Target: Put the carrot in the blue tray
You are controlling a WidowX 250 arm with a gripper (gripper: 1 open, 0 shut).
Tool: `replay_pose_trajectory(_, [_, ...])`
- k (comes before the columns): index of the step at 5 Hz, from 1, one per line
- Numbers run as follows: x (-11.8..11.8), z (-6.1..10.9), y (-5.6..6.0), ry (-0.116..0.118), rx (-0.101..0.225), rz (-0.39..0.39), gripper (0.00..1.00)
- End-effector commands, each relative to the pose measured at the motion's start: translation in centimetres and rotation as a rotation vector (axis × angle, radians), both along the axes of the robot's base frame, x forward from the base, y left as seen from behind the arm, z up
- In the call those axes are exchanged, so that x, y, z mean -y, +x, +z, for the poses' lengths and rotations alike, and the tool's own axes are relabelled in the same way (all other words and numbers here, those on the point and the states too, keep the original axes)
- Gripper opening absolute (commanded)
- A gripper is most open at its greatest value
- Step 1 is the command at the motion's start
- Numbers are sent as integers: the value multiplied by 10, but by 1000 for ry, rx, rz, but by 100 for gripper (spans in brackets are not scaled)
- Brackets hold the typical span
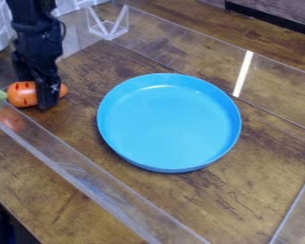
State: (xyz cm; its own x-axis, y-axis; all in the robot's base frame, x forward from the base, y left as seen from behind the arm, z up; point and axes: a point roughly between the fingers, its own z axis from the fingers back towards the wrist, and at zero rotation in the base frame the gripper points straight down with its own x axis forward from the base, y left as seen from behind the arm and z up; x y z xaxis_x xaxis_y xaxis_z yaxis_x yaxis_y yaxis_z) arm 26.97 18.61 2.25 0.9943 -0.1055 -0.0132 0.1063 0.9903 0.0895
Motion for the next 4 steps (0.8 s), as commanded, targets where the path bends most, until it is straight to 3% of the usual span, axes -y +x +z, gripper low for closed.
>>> replay_pose_trajectory(1, [1, 8, 7, 27, 24, -20, 0])
replay_pose_trajectory(4, [1, 11, 13, 50, 24, -34, 0])
